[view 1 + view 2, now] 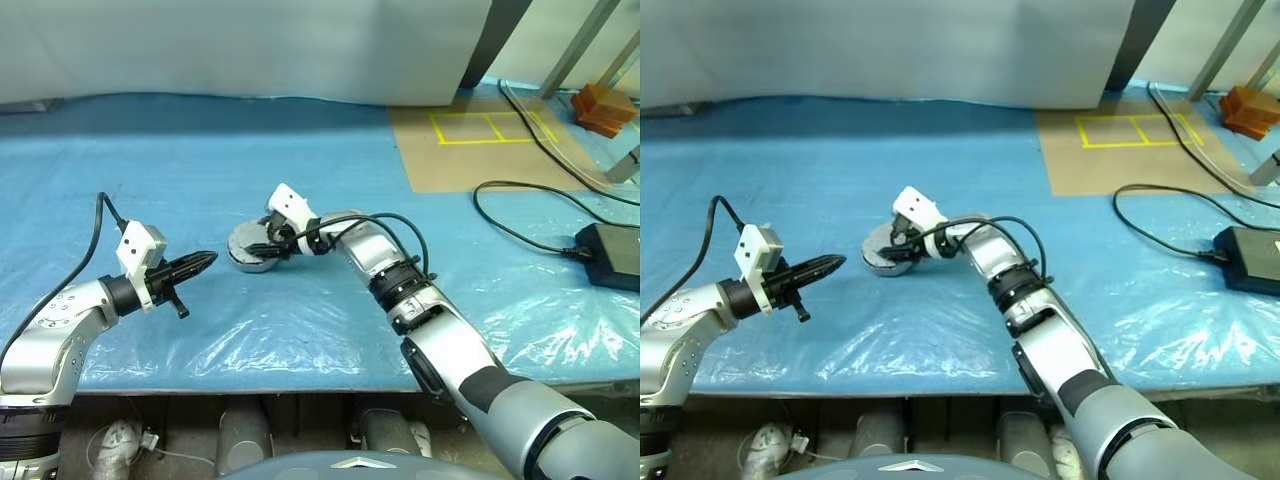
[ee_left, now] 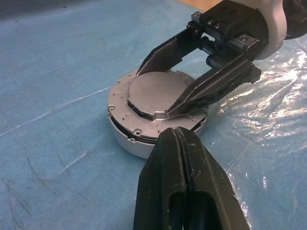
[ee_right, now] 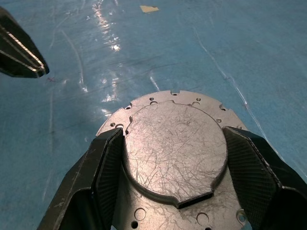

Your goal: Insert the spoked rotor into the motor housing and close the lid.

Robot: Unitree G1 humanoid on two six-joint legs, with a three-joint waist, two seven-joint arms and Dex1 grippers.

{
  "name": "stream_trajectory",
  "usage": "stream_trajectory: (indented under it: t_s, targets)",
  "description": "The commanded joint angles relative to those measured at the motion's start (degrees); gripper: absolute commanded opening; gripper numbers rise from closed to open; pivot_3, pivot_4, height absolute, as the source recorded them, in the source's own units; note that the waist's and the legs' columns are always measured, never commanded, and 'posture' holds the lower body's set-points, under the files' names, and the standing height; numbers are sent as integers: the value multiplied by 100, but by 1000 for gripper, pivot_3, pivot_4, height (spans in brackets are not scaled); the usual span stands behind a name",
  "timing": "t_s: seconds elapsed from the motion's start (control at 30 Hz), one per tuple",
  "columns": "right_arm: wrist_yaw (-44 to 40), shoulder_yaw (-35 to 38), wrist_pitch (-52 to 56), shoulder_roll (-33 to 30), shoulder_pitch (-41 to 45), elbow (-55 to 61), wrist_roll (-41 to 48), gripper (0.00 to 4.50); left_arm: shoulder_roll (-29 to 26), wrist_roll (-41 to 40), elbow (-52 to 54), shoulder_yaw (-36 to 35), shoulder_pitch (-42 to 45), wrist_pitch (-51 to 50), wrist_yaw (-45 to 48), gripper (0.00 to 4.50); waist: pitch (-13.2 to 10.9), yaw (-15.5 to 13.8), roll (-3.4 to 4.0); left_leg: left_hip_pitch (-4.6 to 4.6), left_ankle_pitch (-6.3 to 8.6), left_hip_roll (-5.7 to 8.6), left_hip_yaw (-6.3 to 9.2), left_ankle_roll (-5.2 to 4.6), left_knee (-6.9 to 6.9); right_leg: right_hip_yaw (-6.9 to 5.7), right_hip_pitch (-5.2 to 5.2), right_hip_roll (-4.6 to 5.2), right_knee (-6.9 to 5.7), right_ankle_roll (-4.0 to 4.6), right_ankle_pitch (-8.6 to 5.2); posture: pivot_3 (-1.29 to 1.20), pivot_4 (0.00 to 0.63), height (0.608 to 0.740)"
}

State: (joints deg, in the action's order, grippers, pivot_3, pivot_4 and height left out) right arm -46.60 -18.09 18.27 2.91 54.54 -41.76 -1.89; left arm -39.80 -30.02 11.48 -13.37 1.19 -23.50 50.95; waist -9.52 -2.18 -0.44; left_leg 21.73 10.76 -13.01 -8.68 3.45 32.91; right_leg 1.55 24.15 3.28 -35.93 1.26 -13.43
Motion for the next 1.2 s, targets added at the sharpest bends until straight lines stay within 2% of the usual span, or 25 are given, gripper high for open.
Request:
stream_trajectory:
  t_s: [0.03, 0.57, 0.9, 1.2]
  targets:
    - [209, -69, 234, 102, 70, -128, -140, 2900, -19, 27, 40, -54, 8, 100, 16, 0, 0, -9, 0, 0, 0, 0, 0, 0, 0, 0, -1, 1, 0, 0, 0, 0, 150, 740]
    - [203, -304, -133, -65, -258, -370, -381, 2900, 64, 184, -165, -11, 224, 187, -191, 0, 4, -17, 6, -18, 0, 3, -2, 0, 4, 5, -20, 2, 2, 0, 0, 0, 150, 740]
    - [132, -265, -28, -108, -398, -255, -325, 2900, 431, 614, -573, 657, 767, 127, -432, 0, 14, -24, 16, -33, 0, 7, -2, 0, 2, 6, -44, 6, 17, 0, -1, 0, 150, 740]
    - [96, -268, 20, -184, -502, -105, -318, 2900, 682, 970, -1241, 825, 1089, 377, -542, 0, 14, -34, 17, -33, 0, 10, -1, 0, -7, 4, -45, 8, 22, 0, -1, 0, 150, 740]
